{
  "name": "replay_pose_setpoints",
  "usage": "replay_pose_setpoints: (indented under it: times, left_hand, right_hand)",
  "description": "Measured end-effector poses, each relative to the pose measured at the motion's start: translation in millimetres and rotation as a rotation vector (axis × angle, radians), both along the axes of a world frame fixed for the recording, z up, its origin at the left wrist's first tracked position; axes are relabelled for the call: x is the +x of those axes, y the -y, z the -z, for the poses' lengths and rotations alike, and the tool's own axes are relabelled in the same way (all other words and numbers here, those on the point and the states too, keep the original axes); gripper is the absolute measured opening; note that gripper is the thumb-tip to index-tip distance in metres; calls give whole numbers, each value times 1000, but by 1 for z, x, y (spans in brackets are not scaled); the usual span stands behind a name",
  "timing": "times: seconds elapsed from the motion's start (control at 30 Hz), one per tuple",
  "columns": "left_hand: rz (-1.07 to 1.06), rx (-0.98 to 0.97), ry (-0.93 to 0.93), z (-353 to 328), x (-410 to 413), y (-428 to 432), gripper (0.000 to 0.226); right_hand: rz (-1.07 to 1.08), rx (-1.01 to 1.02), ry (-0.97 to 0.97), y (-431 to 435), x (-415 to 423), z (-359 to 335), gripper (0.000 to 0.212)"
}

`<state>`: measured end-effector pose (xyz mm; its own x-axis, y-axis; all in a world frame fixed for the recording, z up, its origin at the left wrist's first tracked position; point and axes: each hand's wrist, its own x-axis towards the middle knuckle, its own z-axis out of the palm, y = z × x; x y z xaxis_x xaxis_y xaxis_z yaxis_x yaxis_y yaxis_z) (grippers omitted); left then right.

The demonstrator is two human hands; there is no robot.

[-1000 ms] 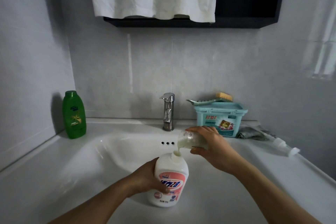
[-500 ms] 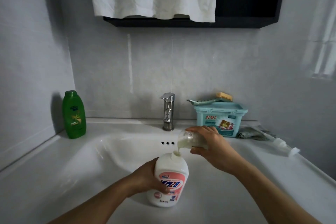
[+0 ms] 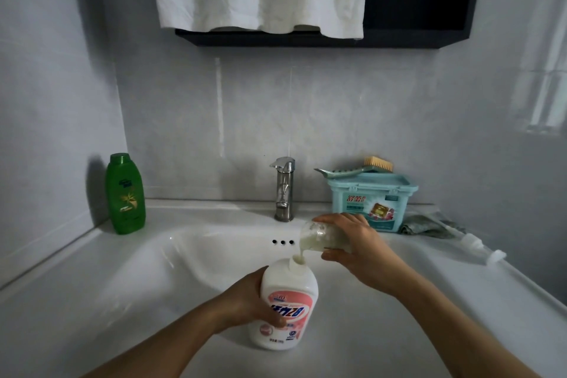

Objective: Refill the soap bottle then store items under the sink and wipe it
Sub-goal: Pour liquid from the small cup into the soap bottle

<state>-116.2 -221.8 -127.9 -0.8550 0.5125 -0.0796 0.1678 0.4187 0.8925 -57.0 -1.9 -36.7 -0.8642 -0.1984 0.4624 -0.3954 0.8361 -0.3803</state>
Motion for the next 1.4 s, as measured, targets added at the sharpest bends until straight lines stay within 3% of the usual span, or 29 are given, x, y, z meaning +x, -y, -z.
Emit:
replay_pose_setpoints:
  times: [1.4]
  left_hand:
    - [1, -5, -4, -1, 1, -1, 70]
  right_hand:
    - [-8, 6, -4, 0, -2, 2, 56]
